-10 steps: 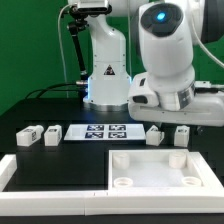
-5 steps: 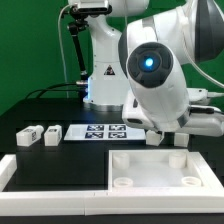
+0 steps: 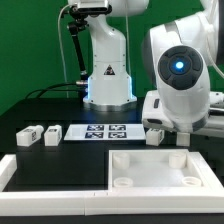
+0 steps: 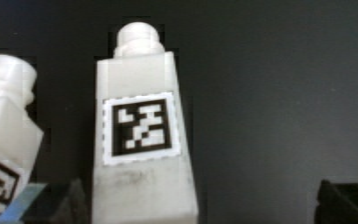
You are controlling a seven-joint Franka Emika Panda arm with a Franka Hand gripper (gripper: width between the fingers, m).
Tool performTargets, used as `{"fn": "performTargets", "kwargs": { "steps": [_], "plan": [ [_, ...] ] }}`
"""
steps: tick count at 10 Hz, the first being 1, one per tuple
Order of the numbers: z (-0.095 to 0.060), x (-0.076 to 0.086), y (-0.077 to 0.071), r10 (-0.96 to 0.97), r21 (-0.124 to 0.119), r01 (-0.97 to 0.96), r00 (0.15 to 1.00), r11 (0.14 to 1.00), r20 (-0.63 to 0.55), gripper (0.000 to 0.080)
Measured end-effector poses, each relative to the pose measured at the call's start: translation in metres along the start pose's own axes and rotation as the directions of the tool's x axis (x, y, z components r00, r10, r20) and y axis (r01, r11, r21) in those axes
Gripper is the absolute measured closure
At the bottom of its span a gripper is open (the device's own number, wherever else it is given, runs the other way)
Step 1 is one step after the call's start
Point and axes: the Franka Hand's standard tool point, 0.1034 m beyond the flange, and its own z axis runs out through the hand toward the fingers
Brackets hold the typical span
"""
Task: Assemble square table
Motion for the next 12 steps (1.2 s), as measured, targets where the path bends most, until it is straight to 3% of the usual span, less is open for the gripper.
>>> {"fn": "performTargets", "kwargs": {
  "steps": [3, 5, 6, 7, 8, 9, 10, 12],
  "plan": [
    [0.0054, -0.0010, 0.0062, -0.008, -0.002, 0.008, 1.000, 1.000, 0.016, 0.0150],
    [0.0107, 0.0010, 0.0097, 0.016, 0.030, -0.017, 0.999, 0.999, 0.043, 0.0150],
    [0.0108, 0.0008, 0.0092, 0.014, 0.029, -0.015, 0.999, 0.999, 0.042, 0.0150],
    [0.0108, 0.0008, 0.0092, 0.014, 0.029, -0.015, 0.999, 0.999, 0.042, 0.0246],
    [0.0109, 0.0008, 0.0093, 0.014, 0.029, -0.015, 0.999, 0.999, 0.042, 0.0430],
    [0.0109, 0.0008, 0.0092, 0.014, 0.029, -0.015, 0.999, 0.999, 0.042, 0.0430],
    [0.0109, 0.0008, 0.0092, 0.014, 0.029, -0.015, 0.999, 0.999, 0.042, 0.0509],
    [0.0109, 0.0007, 0.0092, 0.014, 0.029, -0.015, 0.999, 0.999, 0.042, 0.0509]
  ]
}}
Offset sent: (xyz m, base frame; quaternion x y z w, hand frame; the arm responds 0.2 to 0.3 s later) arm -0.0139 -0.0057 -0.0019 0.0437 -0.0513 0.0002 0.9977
